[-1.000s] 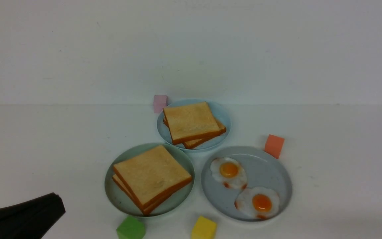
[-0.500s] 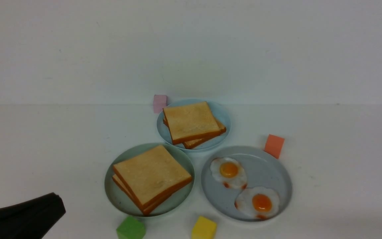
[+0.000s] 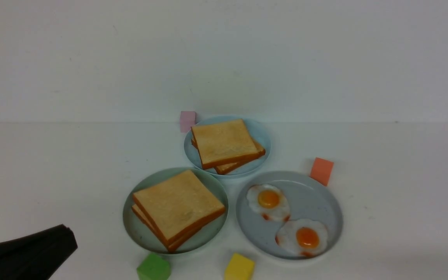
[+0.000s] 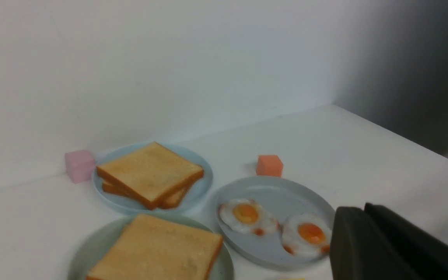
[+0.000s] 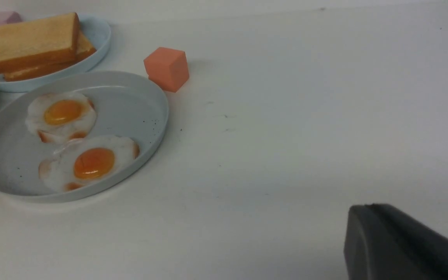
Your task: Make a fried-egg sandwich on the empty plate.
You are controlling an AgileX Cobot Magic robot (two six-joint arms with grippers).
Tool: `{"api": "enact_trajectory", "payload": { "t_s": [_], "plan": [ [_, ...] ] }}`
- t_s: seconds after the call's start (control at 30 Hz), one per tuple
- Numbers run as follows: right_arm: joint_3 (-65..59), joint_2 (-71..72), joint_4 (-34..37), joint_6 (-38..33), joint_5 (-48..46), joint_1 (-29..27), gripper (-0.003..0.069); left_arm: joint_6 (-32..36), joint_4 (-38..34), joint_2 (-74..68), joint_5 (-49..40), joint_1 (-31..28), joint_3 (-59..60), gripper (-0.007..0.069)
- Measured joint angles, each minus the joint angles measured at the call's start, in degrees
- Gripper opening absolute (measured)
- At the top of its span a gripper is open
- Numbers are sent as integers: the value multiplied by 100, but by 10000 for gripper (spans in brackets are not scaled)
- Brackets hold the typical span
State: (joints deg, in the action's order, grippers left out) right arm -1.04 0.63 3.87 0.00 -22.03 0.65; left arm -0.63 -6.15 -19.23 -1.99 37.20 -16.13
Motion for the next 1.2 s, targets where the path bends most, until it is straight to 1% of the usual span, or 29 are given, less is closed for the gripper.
{"api": "enact_trajectory", "payload": {
  "t_s": [0.03,0.1,0.17,0.2,0.23,0.27,0.3,0.33,0.37,0.4,0.43,0.47,0.57,0.67,1.2],
  "plan": [
    [0,0,0,0,0,0,5,0,1,0,30,-24,10,31],
    [0,0,2,0,0,0,6,0,41,243,438,-574,204,-5],
    [0,0,2,0,0,0,7,0,41,593,589,-1132,445,-13],
    [0,0,2,0,0,0,8,0,41,640,589,-1199,478,-13],
    [0,0,2,0,0,0,10,-22,22,1078,536,-1812,819,-13],
    [0,0,2,0,0,0,10,-28,22,1129,536,-1880,860,-13],
    [0,0,2,0,0,0,11,-111,14,1517,378,-2398,1201,-13],
    [0,0,2,0,0,0,11,-123,14,1562,332,-2458,1245,-13],
    [0,0,2,0,0,0,13,-266,14,1823,143,-2879,1531,-13],
    [0,0,2,0,0,0,14,-384,14,1919,-75,-3083,1662,-13],
    [0,0,2,0,-4,0,15,-479,14,1952,-318,-3208,1727,-13],
    [0,5,2,0,-4,0,15,-607,42,1981,-781,-3366,1755,-13],
    [0,5,2,0,-4,0,18,-708,66,1981,-1669,-3470,1777,-13],
    [0,5,2,0,-4,0,20,-715,81,1981,-1989,-3474,1795,-13],
    [0,5,8,0,-4,0,26,-728,81,1981,-2028,-3486,1795,-13]
  ]
}}
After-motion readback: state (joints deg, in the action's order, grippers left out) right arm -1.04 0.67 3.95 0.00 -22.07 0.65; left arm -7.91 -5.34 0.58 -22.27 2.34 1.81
